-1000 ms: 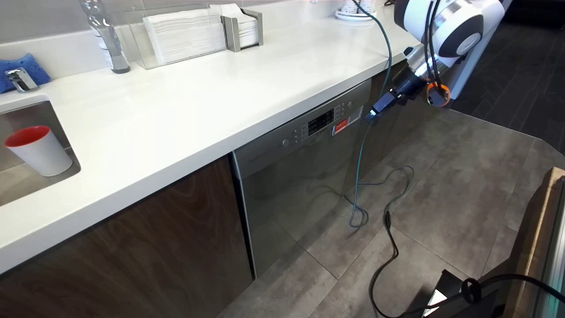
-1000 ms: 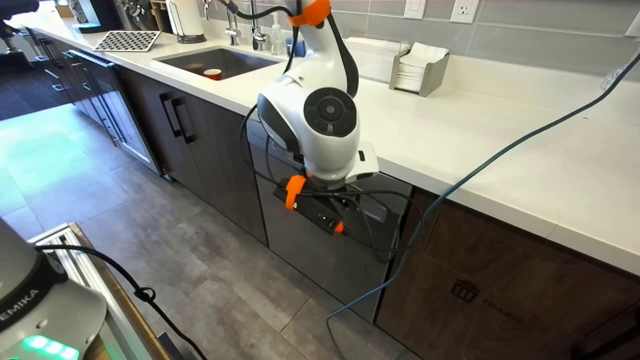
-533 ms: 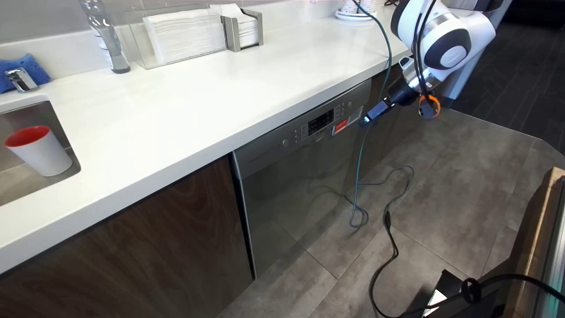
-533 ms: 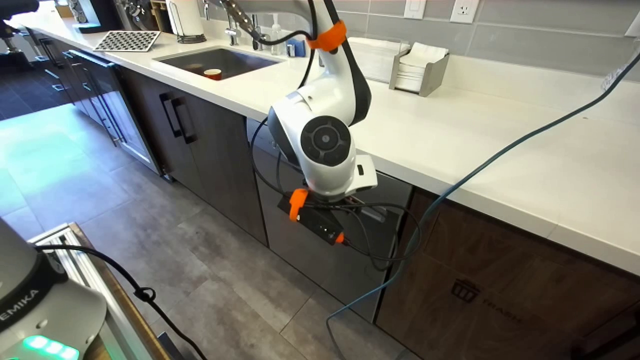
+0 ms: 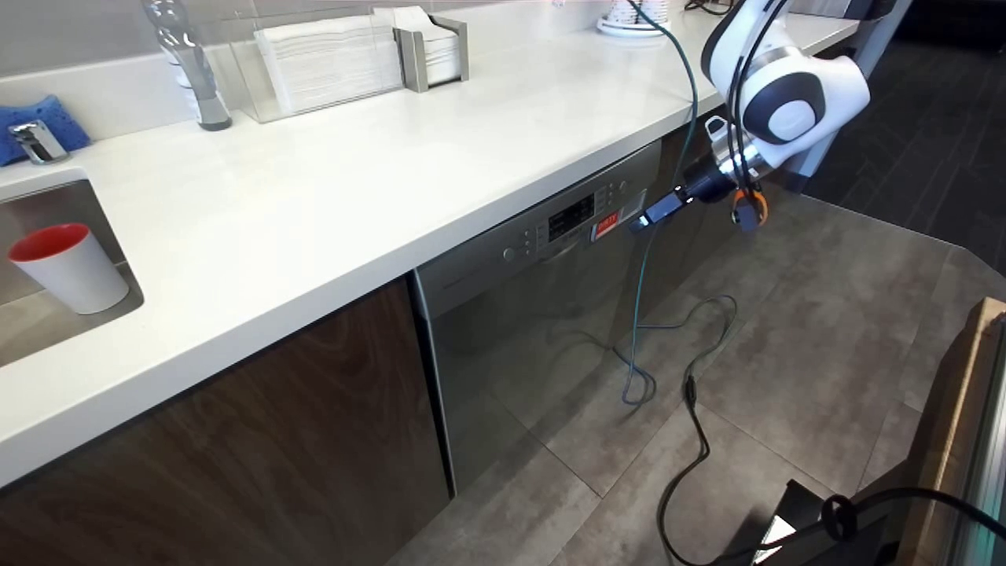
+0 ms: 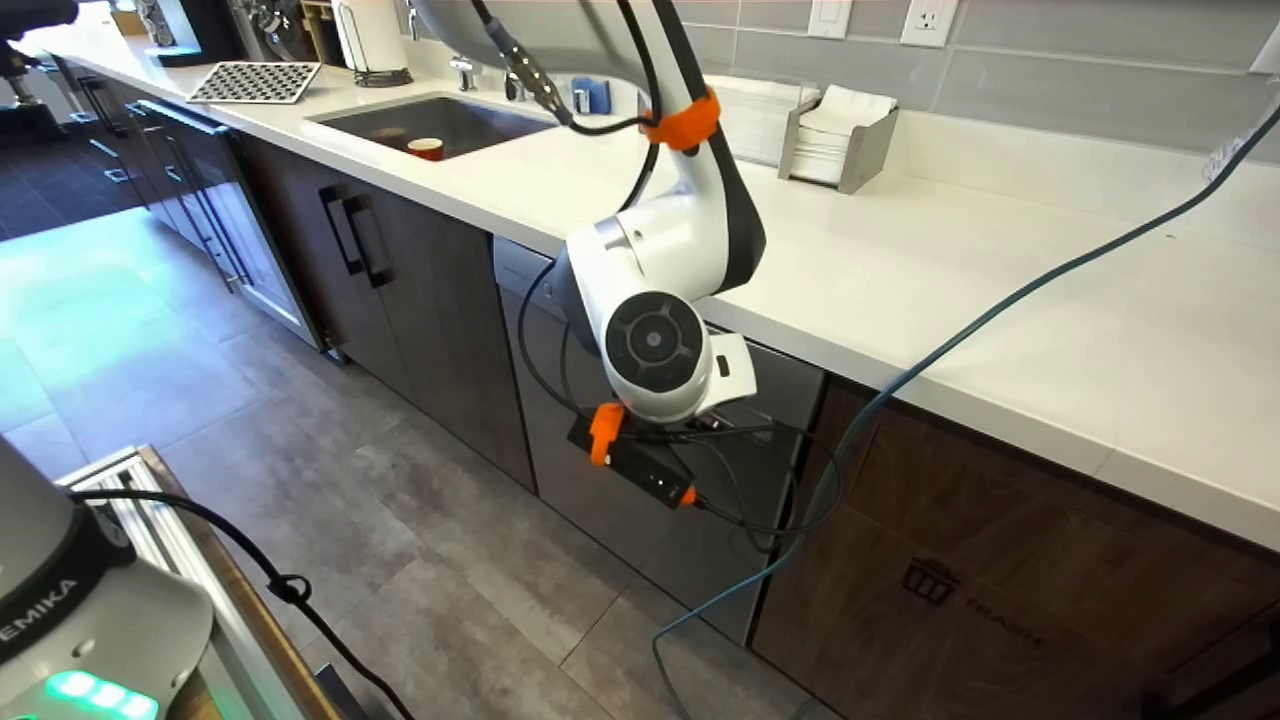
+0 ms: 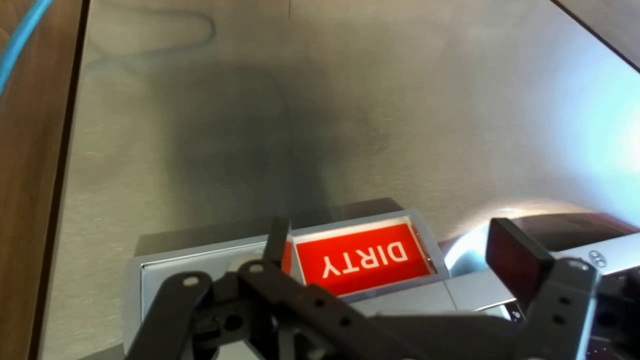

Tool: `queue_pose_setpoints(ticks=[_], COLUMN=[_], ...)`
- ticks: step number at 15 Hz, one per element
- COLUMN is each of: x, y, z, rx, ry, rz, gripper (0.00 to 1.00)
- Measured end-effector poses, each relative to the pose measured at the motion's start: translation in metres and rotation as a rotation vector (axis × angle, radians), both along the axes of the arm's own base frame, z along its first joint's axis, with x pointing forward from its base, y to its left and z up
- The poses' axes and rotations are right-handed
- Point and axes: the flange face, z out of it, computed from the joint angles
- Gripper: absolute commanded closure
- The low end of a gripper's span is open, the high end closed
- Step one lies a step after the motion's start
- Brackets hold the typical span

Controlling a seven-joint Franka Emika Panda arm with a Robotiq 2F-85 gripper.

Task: Move the grey cover to the left

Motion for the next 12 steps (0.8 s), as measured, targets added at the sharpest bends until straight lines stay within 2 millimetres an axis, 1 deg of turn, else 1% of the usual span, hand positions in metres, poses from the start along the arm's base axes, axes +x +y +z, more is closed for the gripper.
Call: queue_pose_setpoints(ticks=[6,12], x=[0.010,0.023], y=[-0.007,-0.002], z=[-0.019,-0.036], rx=[0.040,0.032], ry=[-0.115,-0.161], rz=[-0.007,-0.019], gripper=[0.00,0.00])
